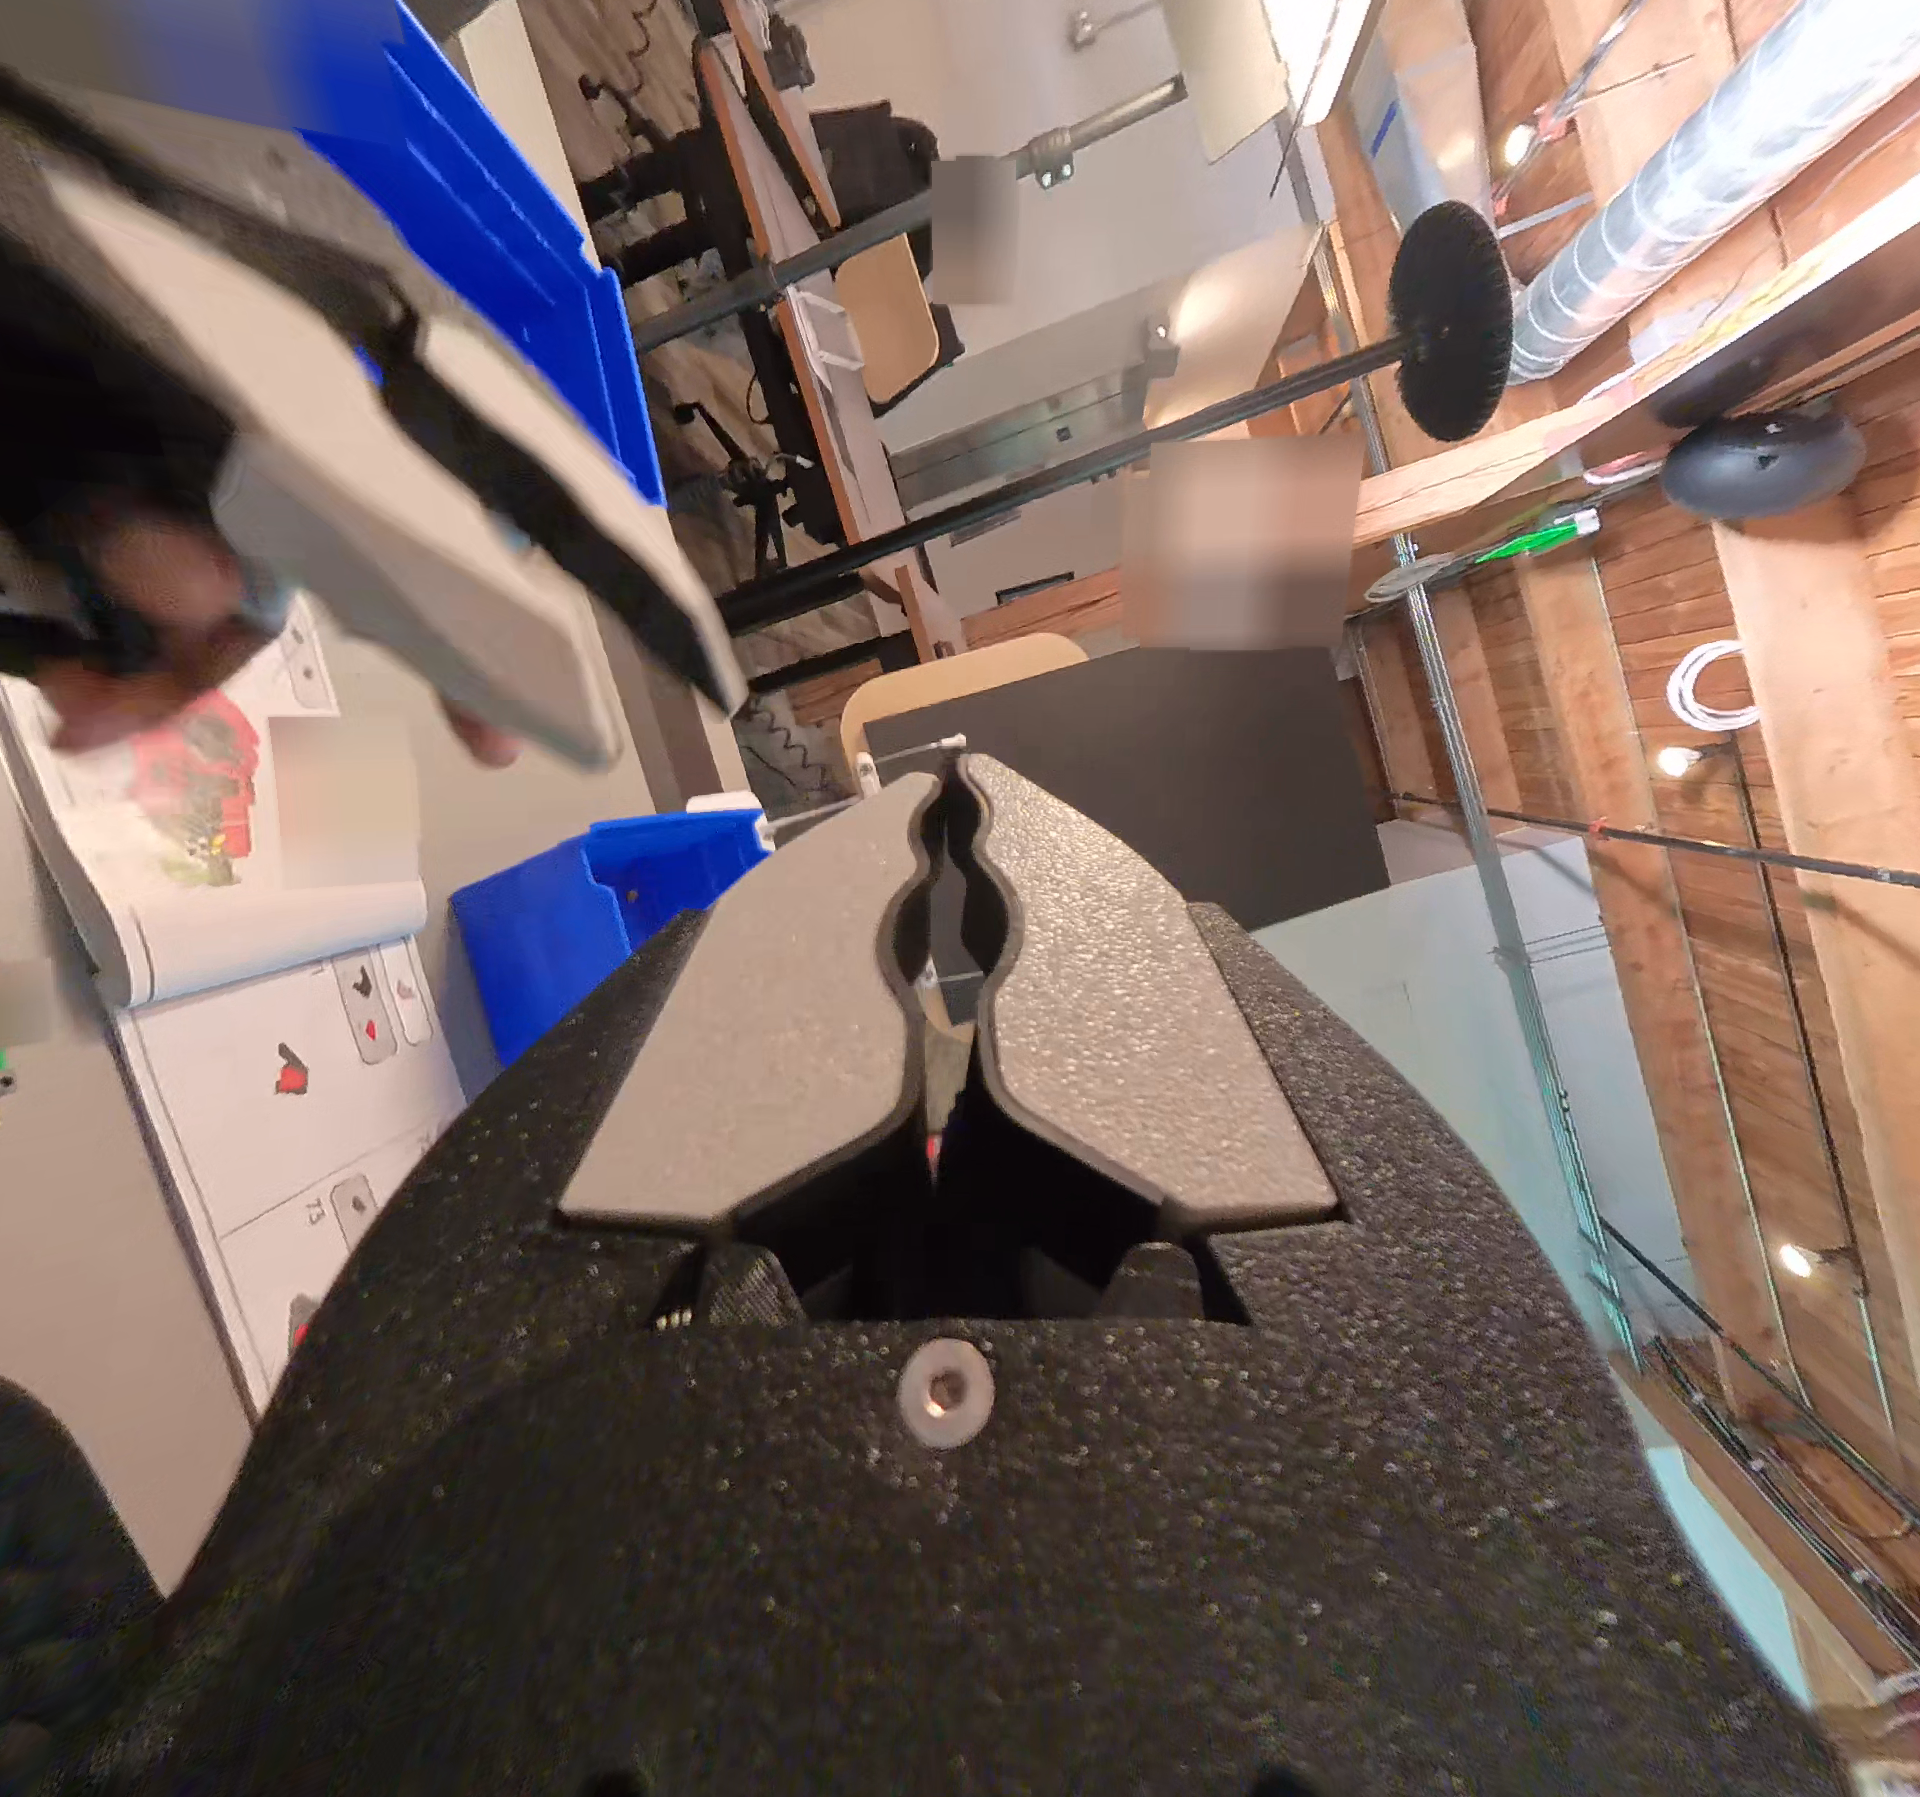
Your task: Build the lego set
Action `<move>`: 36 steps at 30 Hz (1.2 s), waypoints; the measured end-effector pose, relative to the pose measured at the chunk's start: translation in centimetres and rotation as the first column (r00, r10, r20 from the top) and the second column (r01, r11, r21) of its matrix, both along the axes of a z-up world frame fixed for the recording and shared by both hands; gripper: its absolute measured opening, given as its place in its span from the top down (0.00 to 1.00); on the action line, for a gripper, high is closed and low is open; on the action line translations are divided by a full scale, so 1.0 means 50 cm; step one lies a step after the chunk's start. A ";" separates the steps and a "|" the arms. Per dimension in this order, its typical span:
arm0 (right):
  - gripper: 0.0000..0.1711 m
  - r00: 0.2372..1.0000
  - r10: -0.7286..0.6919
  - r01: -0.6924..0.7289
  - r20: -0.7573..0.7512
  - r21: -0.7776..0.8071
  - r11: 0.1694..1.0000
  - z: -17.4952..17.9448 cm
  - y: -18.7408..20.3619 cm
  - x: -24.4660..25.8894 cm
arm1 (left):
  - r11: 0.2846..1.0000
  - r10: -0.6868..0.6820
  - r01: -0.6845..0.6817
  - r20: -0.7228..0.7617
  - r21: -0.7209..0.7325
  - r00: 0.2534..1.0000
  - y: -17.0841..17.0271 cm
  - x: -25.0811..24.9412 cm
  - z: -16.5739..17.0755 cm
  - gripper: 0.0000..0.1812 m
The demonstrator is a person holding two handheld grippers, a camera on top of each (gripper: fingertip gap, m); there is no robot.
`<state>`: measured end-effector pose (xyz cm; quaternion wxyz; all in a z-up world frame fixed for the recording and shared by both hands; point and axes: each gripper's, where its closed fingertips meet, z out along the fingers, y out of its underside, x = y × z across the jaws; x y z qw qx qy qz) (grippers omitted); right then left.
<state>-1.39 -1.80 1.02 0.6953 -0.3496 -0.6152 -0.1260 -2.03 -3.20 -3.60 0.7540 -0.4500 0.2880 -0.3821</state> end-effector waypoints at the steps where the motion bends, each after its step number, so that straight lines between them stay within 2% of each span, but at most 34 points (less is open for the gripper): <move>1: 1.00 1.000 -0.020 0.020 0.005 -0.006 1.000 0.000 0.005 0.004 | 0.998 -0.054 0.052 0.053 0.026 0.997 -0.015 -0.003 0.029 0.74; 3: 1.00 0.999 -0.041 0.041 -0.001 -0.024 0.999 0.003 0.009 0.011 | 0.978 -0.204 0.196 0.119 0.074 0.972 -0.048 -0.002 0.083 0.69; 5: 1.00 0.997 -0.073 0.072 -0.005 -0.052 0.996 0.003 0.016 0.021 | 0.950 -0.302 0.293 0.083 0.108 0.950 -0.065 0.010 0.110 0.65; 10: 1.00 0.991 -0.130 0.132 0.019 -0.159 0.978 -0.015 0.044 0.048 | 0.932 -0.281 0.298 -0.110 0.205 0.953 -0.077 0.061 0.116 0.59; 12: 1.00 0.990 -0.140 0.142 0.026 -0.168 0.975 -0.019 0.051 0.056 | 0.933 -0.248 0.274 -0.135 0.234 0.959 -0.080 0.074 0.117 0.66; 13: 1.00 0.990 -0.142 0.144 0.025 -0.168 0.975 -0.019 0.052 0.058 | 0.936 -0.219 0.248 -0.140 0.249 0.966 -0.078 0.077 0.117 0.75; 15: 1.00 0.992 -0.127 0.129 0.027 -0.177 0.976 -0.022 0.048 0.059 | 0.947 -0.133 0.171 -0.152 0.274 0.979 -0.063 0.075 0.119 1.00; 19: 1.00 0.993 -0.119 0.119 0.012 -0.179 0.977 -0.020 0.042 0.063 | 0.956 -0.096 0.132 -0.145 0.262 0.985 -0.057 0.073 0.127 1.00; 20: 1.00 0.994 -0.113 0.113 0.010 -0.180 0.977 -0.021 0.041 0.063 | 0.959 -0.075 0.109 -0.136 0.263 0.988 -0.054 0.071 0.130 0.91; 22: 1.00 0.995 -0.100 0.100 0.010 -0.190 0.977 -0.024 0.039 0.059 | 0.965 -0.011 0.051 -0.156 0.256 0.988 -0.041 0.068 0.123 0.86; 23: 1.00 0.996 -0.094 0.094 0.010 -0.197 0.976 -0.027 0.040 0.057 | 0.969 0.029 0.014 -0.169 0.249 0.985 -0.033 0.063 0.118 1.00; 27: 0.99 0.998 -0.058 0.051 -0.020 -0.271 0.961 -0.052 0.056 0.051 | 0.988 0.150 -0.137 -0.233 0.073 0.961 0.006 0.029 0.079 1.00; 28: 0.97 0.998 -0.047 0.033 -0.042 -0.301 0.953 -0.062 0.064 0.050 | 0.979 0.202 -0.200 -0.268 0.033 0.942 0.018 0.015 0.062 0.97; 29: 0.96 0.997 -0.038 0.013 -0.066 -0.338 0.941 -0.073 0.072 0.049 | 0.963 0.256 -0.270 -0.315 0.001 0.914 0.030 0.000 0.042 0.91; 31: 0.85 0.991 -0.034 -0.025 -0.131 -0.425 0.905 -0.099 0.092 0.051 | 0.904 0.374 -0.424 -0.373 -0.058 0.849 0.059 -0.044 0.004 0.69; 32: 0.76 0.981 -0.051 -0.042 -0.185 -0.463 0.885 -0.108 0.105 0.055 | 0.856 0.441 -0.507 -0.371 -0.099 0.817 0.075 -0.074 -0.010 0.54; 34: 0.58 0.948 -0.124 -0.050 -0.293 -0.522 0.852 -0.128 0.140 0.070 | 0.701 0.603 -0.690 -0.365 -0.182 0.709 0.110 -0.152 -0.043 0.26; 35: 0.48 0.922 -0.184 -0.038 -0.340 -0.554 0.832 -0.141 0.161 0.083 | 0.599 0.678 -0.772 -0.378 -0.212 0.630 0.120 -0.196 -0.064 0.19; 36: 0.39 0.889 -0.249 -0.029 -0.384 -0.591 0.806 -0.157 0.180 0.098 | 0.514 0.727 -0.825 -0.391 -0.234 0.564 0.123 -0.231 -0.086 0.19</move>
